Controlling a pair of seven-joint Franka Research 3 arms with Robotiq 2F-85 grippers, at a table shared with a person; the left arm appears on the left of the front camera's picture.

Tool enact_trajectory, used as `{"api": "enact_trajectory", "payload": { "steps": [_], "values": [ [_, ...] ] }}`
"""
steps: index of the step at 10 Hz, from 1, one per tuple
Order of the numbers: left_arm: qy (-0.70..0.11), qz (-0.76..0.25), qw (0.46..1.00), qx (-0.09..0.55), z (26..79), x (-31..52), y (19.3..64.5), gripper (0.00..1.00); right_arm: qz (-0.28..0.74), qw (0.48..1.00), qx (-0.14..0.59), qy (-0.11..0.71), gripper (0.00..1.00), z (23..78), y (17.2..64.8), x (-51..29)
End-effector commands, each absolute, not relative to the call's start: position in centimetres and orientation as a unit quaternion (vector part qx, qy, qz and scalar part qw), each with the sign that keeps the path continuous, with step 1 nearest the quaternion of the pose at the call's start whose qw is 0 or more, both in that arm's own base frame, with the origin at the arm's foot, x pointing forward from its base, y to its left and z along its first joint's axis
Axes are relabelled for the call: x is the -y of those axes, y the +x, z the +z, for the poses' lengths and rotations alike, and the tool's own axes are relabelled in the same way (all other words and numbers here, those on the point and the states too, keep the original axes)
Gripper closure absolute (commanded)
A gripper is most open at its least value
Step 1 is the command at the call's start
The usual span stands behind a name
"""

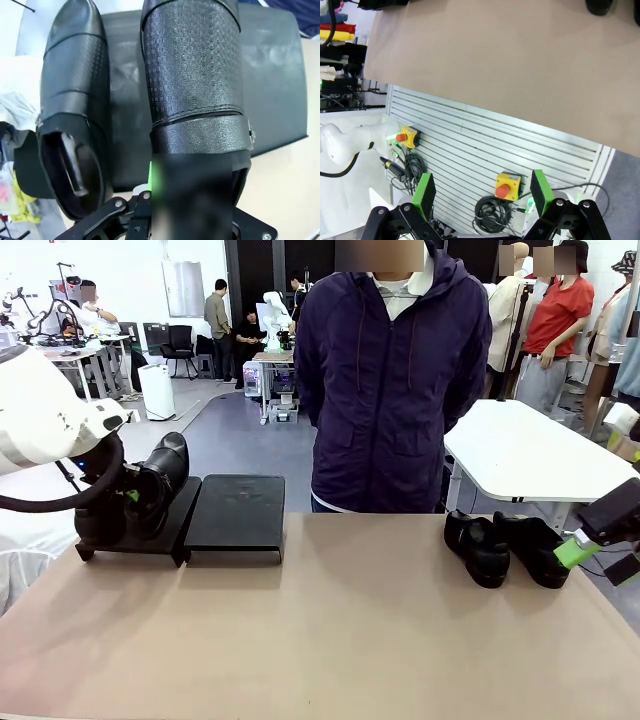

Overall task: Organize the shoes by placing them on the stand.
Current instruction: Place the Shoe from the middle of the table onto the Shoes Stand.

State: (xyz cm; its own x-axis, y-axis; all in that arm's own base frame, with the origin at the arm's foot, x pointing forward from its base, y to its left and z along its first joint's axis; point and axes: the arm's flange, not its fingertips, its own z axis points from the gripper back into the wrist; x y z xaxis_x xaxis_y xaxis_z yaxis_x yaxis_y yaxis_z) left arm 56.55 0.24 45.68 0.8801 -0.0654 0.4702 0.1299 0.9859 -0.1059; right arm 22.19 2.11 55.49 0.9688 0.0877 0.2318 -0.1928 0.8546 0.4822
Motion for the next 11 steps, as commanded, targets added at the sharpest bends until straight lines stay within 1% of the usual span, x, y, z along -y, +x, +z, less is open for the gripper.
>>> {"api": "enact_trajectory", "payload": {
  "steps": [1, 5, 6, 7, 8, 11],
  "values": [
    [-0.080, -0.058, 0.961, 0.260, 45.3, -1.0, 57.9, 1.00, 0.084, 0.954, 0.103, 0.269, 0.00, 55.6, 22.2, -2.0],
    [-0.077, -0.065, 0.963, 0.250, 44.1, -1.0, 58.8, 1.00, 0.084, 0.954, 0.103, 0.269, 0.00, 55.6, 22.2, -2.0],
    [-0.073, -0.065, 0.962, 0.254, 44.0, -1.0, 58.9, 0.74, 0.084, 0.954, 0.103, 0.269, 0.00, 55.6, 22.2, -2.0],
    [-0.073, -0.068, 0.962, 0.253, 44.0, -0.9, 58.9, 0.16, 0.084, 0.954, 0.103, 0.269, 0.00, 55.6, 22.2, -2.0],
    [-0.073, -0.069, 0.962, 0.255, 44.0, -0.9, 58.8, 0.00, 0.084, 0.954, 0.103, 0.269, 0.00, 55.6, 22.2, -2.0],
    [-0.073, -0.067, 0.960, 0.261, 44.4, -0.9, 58.3, 0.00, 0.084, 0.954, 0.103, 0.269, 0.00, 55.6, 22.2, -2.0]
  ]
}}
